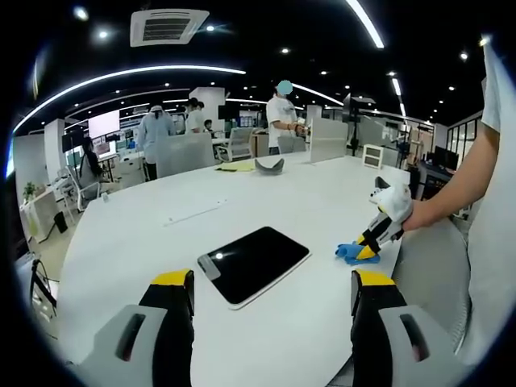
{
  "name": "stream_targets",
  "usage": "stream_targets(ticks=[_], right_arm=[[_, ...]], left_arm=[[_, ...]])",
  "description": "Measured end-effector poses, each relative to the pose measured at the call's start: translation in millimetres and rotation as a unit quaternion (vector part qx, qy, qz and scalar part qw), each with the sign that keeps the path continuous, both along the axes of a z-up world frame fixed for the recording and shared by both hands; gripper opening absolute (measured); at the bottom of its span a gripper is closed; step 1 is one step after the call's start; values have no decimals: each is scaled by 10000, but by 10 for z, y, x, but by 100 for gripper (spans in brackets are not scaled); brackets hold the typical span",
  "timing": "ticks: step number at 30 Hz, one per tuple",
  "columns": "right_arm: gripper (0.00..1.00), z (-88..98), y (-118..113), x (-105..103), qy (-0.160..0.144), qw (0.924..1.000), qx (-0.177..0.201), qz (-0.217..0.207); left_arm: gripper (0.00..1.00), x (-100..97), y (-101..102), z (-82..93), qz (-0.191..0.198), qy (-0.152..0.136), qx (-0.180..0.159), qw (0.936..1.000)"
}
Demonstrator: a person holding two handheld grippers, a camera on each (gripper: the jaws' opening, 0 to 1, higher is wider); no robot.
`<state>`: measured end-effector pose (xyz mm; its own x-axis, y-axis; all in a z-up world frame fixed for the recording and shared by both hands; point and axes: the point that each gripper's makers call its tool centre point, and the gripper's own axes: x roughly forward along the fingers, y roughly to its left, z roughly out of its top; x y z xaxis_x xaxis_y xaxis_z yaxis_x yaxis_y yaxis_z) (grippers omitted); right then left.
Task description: Wipe the mirror surface with the cleaning cloth until all visible marks leave the cleaned area.
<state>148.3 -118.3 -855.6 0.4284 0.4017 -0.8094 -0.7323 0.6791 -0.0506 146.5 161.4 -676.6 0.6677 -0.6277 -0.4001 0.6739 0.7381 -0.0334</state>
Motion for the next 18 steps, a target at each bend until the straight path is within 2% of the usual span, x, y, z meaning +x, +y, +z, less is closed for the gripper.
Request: stream_targets(ticks=[6,18], right_arm=[[11,4,3,-4,-34,10000,34,-18],[22,9,-62,41,-108,9996,118,-230]], left_arm=[[80,5,5,-11,-2,16,-4,10000],[80,10,-1,-3,-48,5,-25,10000]])
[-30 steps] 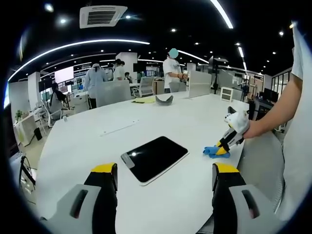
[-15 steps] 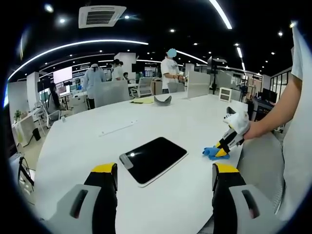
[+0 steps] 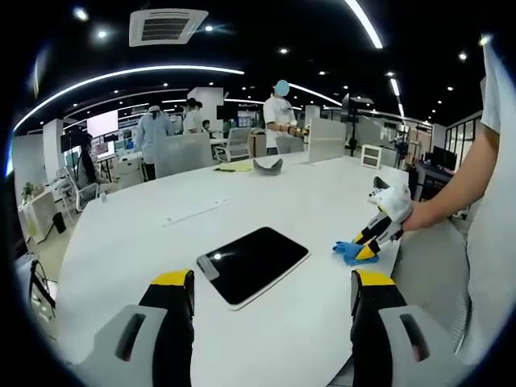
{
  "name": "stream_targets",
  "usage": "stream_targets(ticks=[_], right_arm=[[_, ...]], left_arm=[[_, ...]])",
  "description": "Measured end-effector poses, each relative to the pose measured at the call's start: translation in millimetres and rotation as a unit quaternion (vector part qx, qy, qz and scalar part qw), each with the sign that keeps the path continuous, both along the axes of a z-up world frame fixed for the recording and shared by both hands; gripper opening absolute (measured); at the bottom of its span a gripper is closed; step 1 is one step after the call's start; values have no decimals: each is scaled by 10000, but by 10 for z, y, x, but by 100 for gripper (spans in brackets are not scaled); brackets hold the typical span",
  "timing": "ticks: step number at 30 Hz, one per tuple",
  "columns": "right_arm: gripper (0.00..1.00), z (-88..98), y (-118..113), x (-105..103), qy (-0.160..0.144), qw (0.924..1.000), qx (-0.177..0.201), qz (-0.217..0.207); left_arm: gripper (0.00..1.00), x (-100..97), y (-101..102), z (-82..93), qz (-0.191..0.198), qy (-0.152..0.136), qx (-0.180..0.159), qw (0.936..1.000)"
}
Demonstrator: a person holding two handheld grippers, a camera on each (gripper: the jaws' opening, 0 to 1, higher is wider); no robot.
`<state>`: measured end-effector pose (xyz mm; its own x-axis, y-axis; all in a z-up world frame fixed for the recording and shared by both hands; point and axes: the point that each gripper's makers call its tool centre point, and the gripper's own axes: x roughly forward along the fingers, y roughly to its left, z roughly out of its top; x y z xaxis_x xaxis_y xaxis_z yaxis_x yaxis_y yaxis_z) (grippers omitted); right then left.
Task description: Wipe the mirror surface with the cleaning cloth until all visible marks leave the cleaned area.
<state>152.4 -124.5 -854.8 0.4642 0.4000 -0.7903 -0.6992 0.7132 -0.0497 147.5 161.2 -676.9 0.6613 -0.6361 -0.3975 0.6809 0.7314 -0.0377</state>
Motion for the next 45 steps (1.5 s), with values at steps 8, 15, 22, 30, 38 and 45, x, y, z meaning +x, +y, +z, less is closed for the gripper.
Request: stream_targets(ticks=[8,15,22,30,38,45], right_arm=[[32,-10,61,-42,14,9999,147,62],[37,-15,44,-26,-2,9999,147,-5],[42,-18,26,-6,-2,9999,154,-71],[46,-13,25,2,-16,9999,145,-79],[68,124,110,27,-152,9992,323,-152],[70,477,233,142,-492,9953,790,-271]], left_arm=[[80,-6,-22,-19,-37,24,-28,10000],[80,12,-18,-6,-51,1,-32,10000],[80,8,-7,-22,-54,24,-41,10000],[80,20,-2,-27,-54,29,-64,10000],[83,30,1,-24,-71,17,-97,9999],[86,30,17,-22,-60,9,-118,9999]])
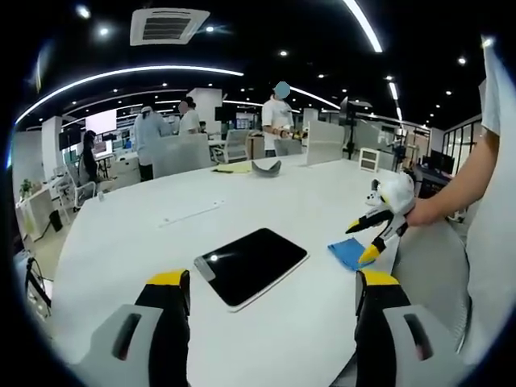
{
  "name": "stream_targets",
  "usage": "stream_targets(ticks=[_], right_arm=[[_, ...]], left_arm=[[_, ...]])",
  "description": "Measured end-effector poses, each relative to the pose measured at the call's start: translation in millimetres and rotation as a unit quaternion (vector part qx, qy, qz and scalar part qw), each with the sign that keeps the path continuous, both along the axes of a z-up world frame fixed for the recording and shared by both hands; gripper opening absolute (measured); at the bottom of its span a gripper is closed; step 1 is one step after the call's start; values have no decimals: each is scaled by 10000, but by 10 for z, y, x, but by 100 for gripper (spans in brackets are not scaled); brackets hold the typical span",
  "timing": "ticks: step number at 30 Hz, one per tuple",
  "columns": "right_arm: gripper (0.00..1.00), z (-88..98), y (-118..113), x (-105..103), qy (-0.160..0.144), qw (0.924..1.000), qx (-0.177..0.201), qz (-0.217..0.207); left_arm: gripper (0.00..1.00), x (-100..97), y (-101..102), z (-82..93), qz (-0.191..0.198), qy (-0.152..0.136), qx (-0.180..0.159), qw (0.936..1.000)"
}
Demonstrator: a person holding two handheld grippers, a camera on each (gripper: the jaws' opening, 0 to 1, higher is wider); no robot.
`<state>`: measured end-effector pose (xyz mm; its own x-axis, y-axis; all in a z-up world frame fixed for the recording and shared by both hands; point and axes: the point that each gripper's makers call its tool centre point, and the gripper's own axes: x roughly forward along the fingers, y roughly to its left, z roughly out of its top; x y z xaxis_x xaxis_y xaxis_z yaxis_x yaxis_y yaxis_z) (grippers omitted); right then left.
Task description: Wipe the mirror surface with the cleaning cloth until all visible marks leave the cleaned area.
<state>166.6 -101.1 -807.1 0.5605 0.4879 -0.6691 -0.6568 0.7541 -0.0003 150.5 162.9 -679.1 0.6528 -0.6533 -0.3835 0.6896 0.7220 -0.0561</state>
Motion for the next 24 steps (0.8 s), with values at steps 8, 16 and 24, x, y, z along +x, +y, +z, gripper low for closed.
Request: stream_targets(ticks=[8,16,24], right_arm=[[80,353,181,65,-216,9988,432,-26],[95,618,348,94,-359,9954,885,-45],[100,889,516,98,-463,9897,1352,1]], left_arm=[[92,-11,5,-5,-18,38,45,10000],[99,-10,31,-59,47,156,152,9998],[99,-15,76,-76,110,277,172,9994]])
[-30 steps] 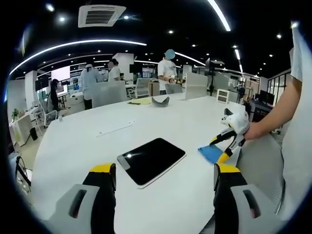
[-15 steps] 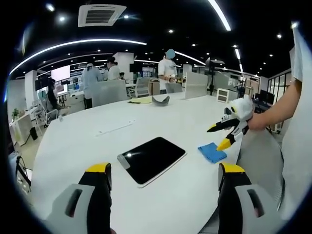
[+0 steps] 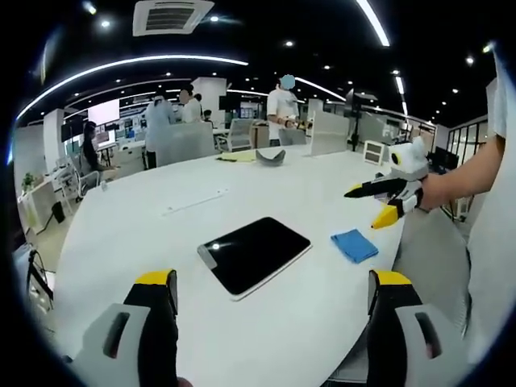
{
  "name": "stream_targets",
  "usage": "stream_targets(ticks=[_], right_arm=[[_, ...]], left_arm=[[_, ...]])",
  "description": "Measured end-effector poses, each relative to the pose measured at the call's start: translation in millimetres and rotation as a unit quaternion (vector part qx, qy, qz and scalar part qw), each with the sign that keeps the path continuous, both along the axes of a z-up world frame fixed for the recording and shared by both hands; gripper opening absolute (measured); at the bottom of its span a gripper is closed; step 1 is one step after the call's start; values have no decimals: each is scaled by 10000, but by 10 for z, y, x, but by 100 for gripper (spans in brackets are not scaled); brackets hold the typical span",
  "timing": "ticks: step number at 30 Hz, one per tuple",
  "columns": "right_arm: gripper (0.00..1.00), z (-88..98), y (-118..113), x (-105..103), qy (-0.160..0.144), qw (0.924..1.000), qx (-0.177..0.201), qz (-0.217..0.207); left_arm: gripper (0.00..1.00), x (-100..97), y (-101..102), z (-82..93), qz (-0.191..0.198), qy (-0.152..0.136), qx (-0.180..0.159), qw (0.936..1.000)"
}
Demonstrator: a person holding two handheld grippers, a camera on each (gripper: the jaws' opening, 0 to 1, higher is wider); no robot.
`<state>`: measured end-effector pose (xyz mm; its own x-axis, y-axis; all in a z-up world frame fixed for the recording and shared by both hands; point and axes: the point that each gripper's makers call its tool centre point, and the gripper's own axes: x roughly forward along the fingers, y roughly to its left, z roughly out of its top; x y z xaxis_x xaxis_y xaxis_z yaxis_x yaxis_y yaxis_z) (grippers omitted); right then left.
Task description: Wipe the mirror surface with the cleaning cloth until all visible marks leave the cleaned area.
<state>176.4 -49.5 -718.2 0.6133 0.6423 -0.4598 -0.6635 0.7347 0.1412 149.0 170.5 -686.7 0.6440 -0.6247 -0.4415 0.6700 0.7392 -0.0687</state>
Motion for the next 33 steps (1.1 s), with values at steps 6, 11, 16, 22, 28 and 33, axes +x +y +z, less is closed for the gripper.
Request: stream_targets(ticks=[6,11,16,22,28,33], right_arm=[[100,242,158,-14,-146,9995,211,187],[100,326,208,-41,-267,9991,144,300],[100,289,151,-13,-209,9995,94,236],[100,295,103,31,-213,9996,134,126],[100,280,106,24,-108,9997,224,57],[100,264,114,2,-80,9997,223,82]], left_arm=[[99,17,36,18,41,7,19,10000],[99,49,51,55,87,-46,9,10000],[99,53,37,60,56,-50,9,10000],[99,50,32,88,25,-95,6,10000],[99,42,31,112,-15,-138,-44,9999],[99,30,44,98,10,-102,-41,9999]])
